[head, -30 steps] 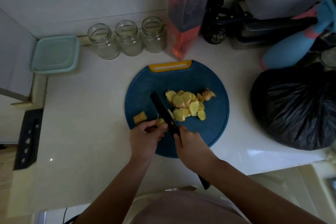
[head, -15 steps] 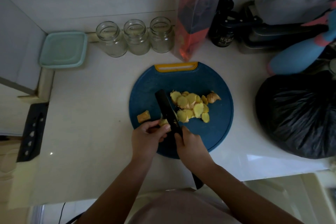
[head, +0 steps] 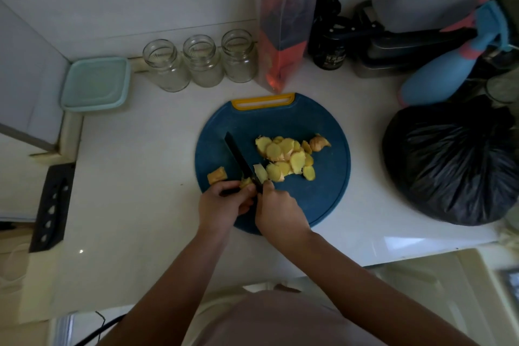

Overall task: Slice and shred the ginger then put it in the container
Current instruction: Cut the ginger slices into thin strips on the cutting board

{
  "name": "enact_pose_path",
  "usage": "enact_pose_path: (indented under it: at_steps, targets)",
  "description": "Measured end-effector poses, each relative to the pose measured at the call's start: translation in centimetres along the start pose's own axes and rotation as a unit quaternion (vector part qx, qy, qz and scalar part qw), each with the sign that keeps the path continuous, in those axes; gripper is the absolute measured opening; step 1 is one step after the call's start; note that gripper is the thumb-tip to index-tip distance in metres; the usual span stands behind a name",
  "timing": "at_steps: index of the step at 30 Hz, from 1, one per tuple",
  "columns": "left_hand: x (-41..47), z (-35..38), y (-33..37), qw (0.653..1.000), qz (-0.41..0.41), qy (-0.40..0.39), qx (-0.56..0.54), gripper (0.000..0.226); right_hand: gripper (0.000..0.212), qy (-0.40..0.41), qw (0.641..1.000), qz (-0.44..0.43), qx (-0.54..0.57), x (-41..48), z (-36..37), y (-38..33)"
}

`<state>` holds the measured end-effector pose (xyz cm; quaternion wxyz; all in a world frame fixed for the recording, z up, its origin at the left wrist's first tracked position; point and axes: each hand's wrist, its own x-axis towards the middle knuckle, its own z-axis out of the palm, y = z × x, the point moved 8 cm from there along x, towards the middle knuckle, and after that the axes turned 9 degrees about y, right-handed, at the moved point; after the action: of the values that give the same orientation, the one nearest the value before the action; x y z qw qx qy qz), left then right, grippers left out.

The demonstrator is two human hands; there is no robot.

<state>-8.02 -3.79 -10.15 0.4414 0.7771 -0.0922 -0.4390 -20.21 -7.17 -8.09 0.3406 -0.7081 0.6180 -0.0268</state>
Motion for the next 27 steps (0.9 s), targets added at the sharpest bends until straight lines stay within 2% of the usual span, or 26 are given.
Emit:
enact_pose_path:
  at_steps: [4,10,15,27]
  targets:
    - [-0.1,0.1,-0.2,0.999,-0.022,-0.029,-0.014,0.025,0.025,0.035,0.998,0.025,0.045,-0.1,-1.2,1.9]
    - [0.7,0.2,0.1,0.995,-0.066,-0.071,0.015,0.023,0.019,0.053,0.989,-0.019,0.138,-1.4,-2.3,1.6]
    - [0.7,0.2,0.0,0.994,-0.067,-0.077,0.027,0.021,0.020,0.032,0.989,-0.032,0.142,-1.6,-2.5,1.3]
    - [0.7,0.2,0.2,0.995,-0.051,-0.074,0.034,0.018,0.014,0.039,0.990,-0.059,0.122,-2.2,-2.2,1.0]
